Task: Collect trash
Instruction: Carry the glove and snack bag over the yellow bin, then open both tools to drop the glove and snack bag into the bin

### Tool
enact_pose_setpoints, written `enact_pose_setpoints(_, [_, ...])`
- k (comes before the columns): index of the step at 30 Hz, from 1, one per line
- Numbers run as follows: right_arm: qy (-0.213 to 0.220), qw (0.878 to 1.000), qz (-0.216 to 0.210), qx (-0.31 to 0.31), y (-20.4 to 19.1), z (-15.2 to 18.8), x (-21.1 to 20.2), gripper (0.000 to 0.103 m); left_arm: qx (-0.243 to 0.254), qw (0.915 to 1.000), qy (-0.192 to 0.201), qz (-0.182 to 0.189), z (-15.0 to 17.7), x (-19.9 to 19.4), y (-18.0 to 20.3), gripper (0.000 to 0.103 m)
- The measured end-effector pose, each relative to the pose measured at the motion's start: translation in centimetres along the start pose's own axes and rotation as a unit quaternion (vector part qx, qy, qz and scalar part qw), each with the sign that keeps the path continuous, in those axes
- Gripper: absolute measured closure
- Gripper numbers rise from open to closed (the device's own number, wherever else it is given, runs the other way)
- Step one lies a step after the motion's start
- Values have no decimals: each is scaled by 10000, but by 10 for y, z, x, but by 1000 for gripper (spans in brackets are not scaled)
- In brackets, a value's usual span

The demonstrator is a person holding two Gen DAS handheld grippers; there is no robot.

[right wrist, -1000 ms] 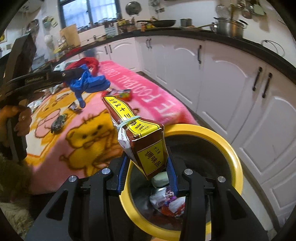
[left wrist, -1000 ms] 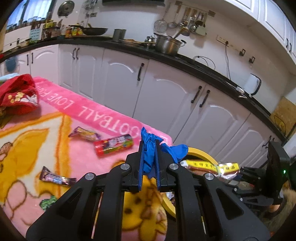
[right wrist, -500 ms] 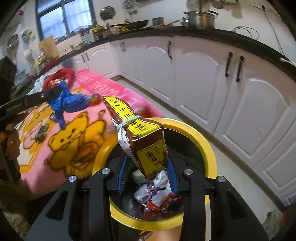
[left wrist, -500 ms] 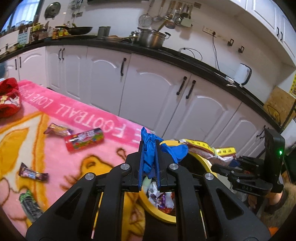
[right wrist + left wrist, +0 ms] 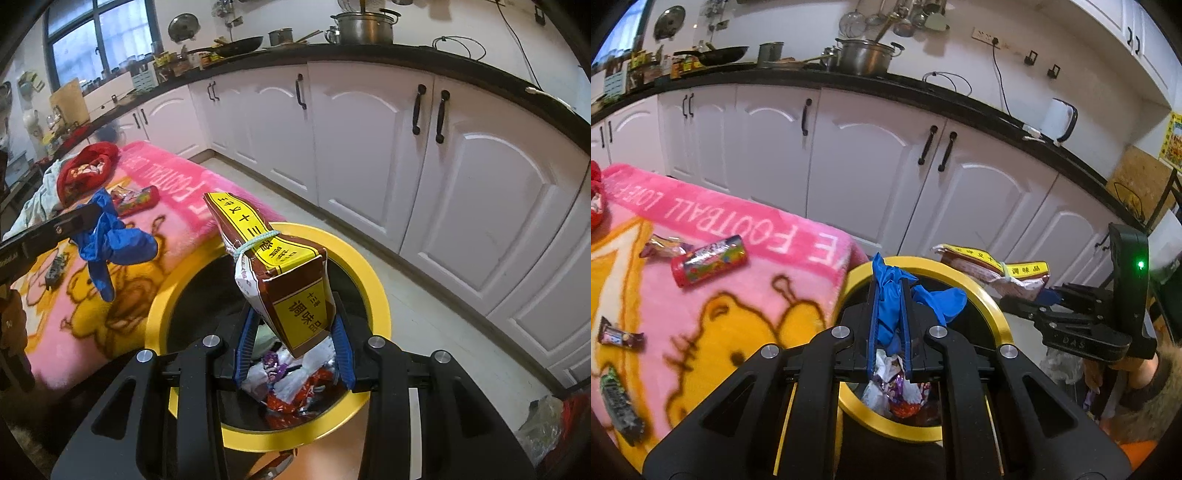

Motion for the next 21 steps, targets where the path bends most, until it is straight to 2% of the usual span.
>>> enact_pose_setpoints(12, [-215, 9997, 90, 35, 9, 12, 13, 67, 149, 9992, -350, 88, 18, 26, 20, 97])
enact_pose_setpoints(21, [-359, 9993, 48, 21, 8, 18, 24, 68, 107, 9983, -554, 123, 27, 40, 19, 97])
Point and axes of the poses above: each gripper's, at about its wrist camera, not at the fingertips, and x roughly the way its jaws point, y to its right, z to its underside, the point moved 3 cm from there along x, roughly the way its jaws point, and after that the axes turned 9 degrees about -z, right-handed, at the moved point
